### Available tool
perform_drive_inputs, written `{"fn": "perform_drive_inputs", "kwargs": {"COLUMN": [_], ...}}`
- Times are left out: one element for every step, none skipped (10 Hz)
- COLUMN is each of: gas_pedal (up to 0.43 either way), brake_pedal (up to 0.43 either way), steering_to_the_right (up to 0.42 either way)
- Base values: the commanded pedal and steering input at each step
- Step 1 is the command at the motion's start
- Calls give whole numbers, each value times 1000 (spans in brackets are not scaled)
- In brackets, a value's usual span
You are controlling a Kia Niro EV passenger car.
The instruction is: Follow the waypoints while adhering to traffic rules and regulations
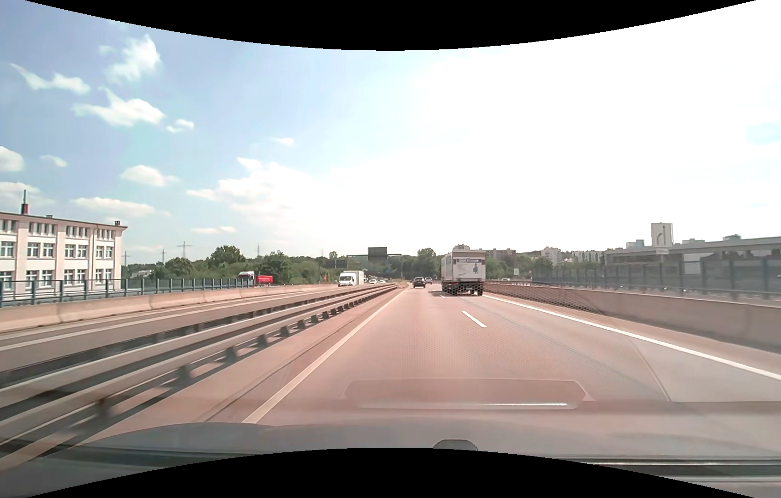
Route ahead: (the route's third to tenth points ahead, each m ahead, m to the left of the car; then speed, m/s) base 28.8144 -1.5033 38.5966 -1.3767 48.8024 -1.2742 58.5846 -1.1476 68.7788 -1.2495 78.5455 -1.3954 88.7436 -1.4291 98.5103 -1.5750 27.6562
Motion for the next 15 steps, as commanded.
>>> {"fn": "perform_drive_inputs", "kwargs": {"gas_pedal": [130, 130, 130, 130, 130, 130, 130, 130, 130, 130, 130, 130, 130, 130, 130], "brake_pedal": [0, 0, 0, 0, 0, 0, 0, 0, 0, 0, 0, 0, 0, 0, 0], "steering_to_the_right": [-4, -4, -4, -4, -4, -4, -5, -4, -4, -4, -4, -5, -5, -5, -5]}}
